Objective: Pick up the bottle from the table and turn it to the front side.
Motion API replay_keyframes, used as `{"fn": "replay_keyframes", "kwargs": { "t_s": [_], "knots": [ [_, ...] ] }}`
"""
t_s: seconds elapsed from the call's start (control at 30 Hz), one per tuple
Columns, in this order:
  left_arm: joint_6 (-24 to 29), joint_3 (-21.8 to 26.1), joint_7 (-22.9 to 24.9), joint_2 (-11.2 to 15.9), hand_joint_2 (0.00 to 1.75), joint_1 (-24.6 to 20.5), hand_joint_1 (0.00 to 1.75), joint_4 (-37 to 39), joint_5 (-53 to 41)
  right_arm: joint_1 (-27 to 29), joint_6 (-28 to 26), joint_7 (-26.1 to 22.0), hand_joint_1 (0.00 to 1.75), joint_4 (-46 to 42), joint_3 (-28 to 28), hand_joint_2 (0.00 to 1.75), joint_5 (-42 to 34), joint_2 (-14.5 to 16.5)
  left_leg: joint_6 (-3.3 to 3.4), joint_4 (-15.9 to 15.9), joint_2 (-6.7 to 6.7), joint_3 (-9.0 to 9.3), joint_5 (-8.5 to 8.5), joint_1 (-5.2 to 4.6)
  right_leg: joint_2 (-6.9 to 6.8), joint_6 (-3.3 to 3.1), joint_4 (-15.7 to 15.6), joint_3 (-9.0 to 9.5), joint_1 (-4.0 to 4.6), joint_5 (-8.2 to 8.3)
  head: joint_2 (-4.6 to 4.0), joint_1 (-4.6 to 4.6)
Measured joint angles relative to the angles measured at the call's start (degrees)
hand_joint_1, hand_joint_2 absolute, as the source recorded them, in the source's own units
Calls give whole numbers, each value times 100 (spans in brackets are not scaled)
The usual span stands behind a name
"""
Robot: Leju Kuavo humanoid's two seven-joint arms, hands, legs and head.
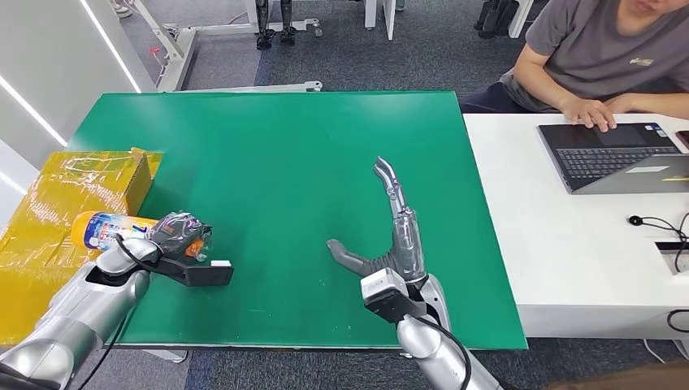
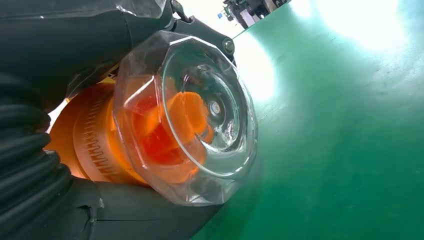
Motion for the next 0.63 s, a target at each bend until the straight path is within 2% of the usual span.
{"fn": "replay_keyframes", "kwargs": {
  "t_s": [0.63],
  "knots": [
    [2, -2, 1, 0, 175, 0, 175, 0, 0, 0, 0, 0, 0, 0, 0, 175, 0, 1, 0, 0, 0, 0, 0, 0, 0, 0, 0, 0, 0, 0, 0, 0]
  ]
}}
